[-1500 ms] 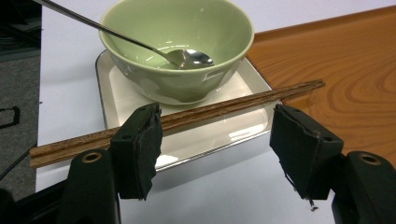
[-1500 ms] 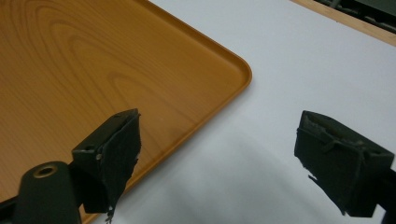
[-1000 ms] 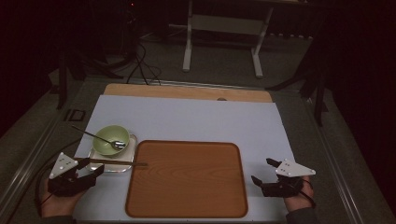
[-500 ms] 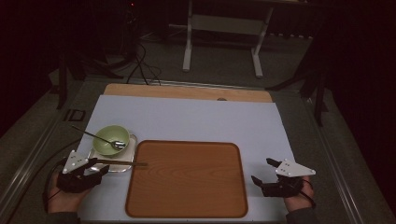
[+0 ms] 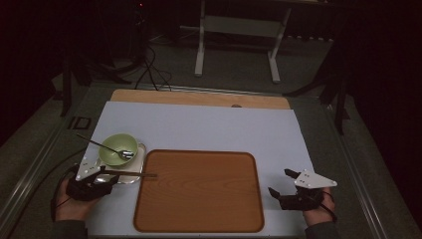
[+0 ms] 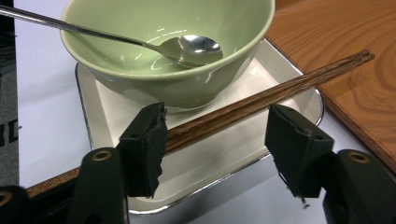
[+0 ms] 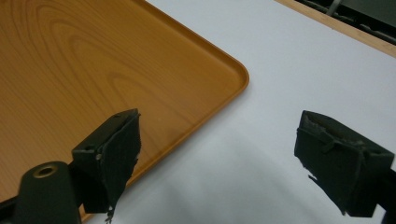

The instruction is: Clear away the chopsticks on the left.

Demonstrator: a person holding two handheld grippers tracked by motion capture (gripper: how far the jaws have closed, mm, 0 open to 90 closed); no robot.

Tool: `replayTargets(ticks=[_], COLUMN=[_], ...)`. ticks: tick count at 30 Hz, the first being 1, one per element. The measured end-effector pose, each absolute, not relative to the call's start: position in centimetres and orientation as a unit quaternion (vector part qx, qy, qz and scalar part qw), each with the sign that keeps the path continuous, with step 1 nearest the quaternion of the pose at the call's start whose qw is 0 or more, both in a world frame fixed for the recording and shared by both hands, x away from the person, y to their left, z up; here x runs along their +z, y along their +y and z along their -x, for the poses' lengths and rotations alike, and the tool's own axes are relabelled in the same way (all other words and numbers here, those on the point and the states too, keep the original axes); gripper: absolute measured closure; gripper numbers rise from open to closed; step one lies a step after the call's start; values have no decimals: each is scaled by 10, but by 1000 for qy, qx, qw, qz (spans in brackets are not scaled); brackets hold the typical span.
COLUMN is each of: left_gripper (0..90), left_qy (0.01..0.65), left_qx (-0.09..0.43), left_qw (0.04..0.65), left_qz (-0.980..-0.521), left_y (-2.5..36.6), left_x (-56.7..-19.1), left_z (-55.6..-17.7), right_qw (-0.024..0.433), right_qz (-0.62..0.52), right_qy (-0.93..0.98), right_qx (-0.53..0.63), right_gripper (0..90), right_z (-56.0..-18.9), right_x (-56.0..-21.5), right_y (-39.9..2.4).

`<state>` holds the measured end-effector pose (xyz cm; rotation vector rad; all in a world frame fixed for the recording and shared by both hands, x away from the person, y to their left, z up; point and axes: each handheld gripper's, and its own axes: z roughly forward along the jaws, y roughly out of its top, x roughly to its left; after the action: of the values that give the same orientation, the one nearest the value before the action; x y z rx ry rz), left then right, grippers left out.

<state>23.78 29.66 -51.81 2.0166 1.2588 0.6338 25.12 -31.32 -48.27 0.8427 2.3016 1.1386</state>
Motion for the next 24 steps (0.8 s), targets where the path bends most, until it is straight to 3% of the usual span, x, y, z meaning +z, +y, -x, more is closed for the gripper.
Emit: replayTargets(ticks=[17, 24], left_gripper=[387, 434], left_qy=[479, 469], left_qx=[238, 226], left_qw=[323, 317], left_qz=[-781, -793], left_y=[298, 295], left_x=[-524, -525], left_z=[-245, -245], right_qw=[215, 216], right_qz=[-305, -306], right_qy=[831, 831], right_qx=[412, 413], right_gripper=[144, 144], right_z=[-252, -251], right_x=[-483, -482], right_y=[-314, -314])
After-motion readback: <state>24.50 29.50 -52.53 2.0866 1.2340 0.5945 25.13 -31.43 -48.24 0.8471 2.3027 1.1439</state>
